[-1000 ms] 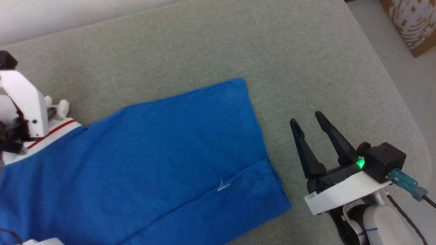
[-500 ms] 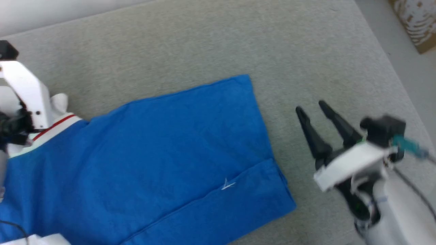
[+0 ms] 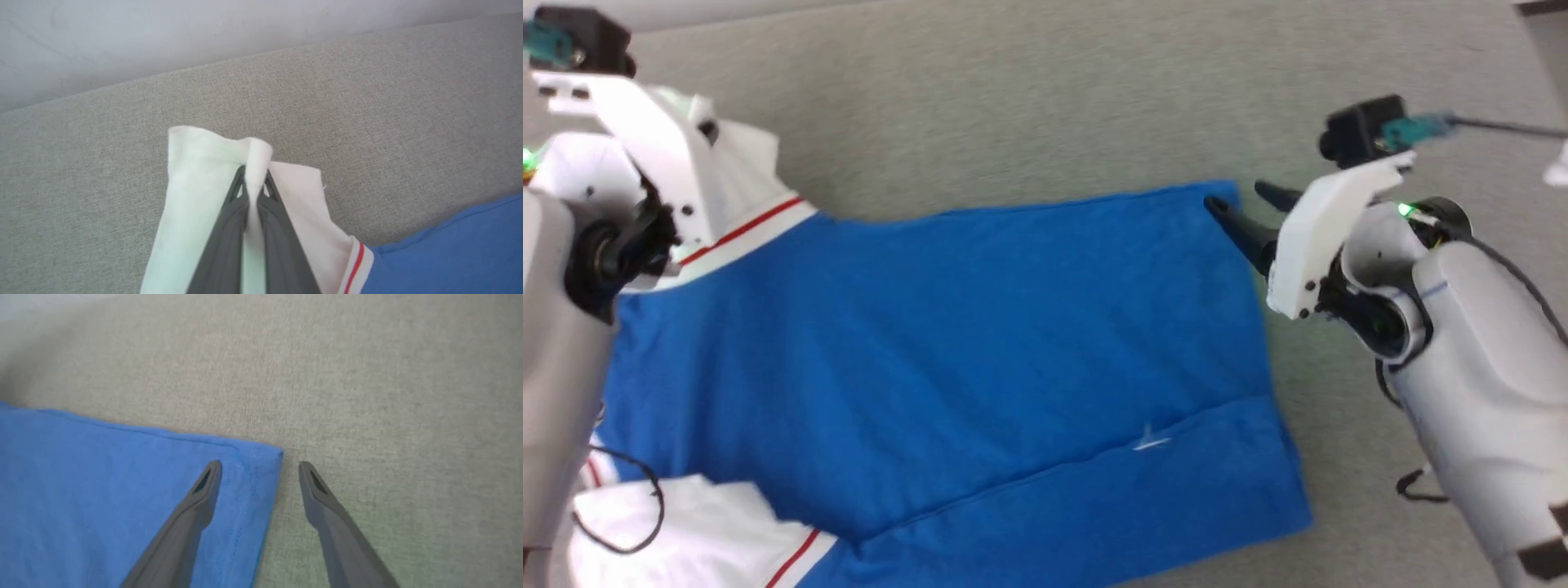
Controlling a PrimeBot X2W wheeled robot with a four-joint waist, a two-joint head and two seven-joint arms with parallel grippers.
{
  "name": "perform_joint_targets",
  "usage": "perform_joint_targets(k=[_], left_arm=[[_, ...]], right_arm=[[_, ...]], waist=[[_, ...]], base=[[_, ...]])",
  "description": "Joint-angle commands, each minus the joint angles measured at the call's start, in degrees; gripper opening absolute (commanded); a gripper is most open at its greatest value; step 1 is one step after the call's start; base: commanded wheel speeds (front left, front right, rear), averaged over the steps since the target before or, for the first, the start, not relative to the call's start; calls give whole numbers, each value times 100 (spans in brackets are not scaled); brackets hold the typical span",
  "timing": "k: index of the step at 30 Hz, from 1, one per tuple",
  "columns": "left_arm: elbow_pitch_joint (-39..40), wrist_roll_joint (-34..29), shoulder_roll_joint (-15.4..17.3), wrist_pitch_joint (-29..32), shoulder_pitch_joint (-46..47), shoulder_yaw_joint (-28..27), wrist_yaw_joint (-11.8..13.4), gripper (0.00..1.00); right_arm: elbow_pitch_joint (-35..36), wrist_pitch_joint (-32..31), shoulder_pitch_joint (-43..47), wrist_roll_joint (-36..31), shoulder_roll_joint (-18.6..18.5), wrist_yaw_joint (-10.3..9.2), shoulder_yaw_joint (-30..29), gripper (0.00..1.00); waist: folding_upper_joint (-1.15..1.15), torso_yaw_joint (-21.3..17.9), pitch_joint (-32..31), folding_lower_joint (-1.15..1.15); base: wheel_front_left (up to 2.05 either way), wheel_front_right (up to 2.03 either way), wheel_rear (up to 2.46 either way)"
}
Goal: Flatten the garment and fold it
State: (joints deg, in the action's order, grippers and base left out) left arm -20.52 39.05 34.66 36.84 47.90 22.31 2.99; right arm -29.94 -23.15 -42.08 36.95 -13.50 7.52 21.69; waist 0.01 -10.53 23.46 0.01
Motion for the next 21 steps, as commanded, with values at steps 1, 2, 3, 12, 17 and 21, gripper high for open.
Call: perform_joint_targets(k=[1,2,3,12,17,21], left_arm=[[55,-14,-39,-63,90,-4,-38,0],[81,-14,-50,-88,100,2,-50,0],[102,-13,-58,-114,99,8,-62,0],[130,85,-125,-283,-21,40,-180,0],[81,150,-187,-605,-114,-47,-204,0],[180,223,-206,-983,-405,-196,-137,0]], right_arm=[[-201,-218,-147,69,-25,-3,102,100],[-341,-359,-232,116,-32,-3,159,100],[-514,-543,-285,163,-35,-3,210,100],[-1033,-1336,-438,366,-96,-3,540,0],[-684,-372,-540,337,-250,-3,311,0],[-258,173,-310,258,-407,-3,157,0]], waist=[[-1,283,153,-1],[-1,323,176,-1],[-1,359,190,-1],[-1,529,182,-1],[-1,537,-64,-1],[-1,515,-447,-1]], base=[[0,0,0],[0,0,0],[0,0,0],[0,0,0],[0,0,0],[0,0,0]])
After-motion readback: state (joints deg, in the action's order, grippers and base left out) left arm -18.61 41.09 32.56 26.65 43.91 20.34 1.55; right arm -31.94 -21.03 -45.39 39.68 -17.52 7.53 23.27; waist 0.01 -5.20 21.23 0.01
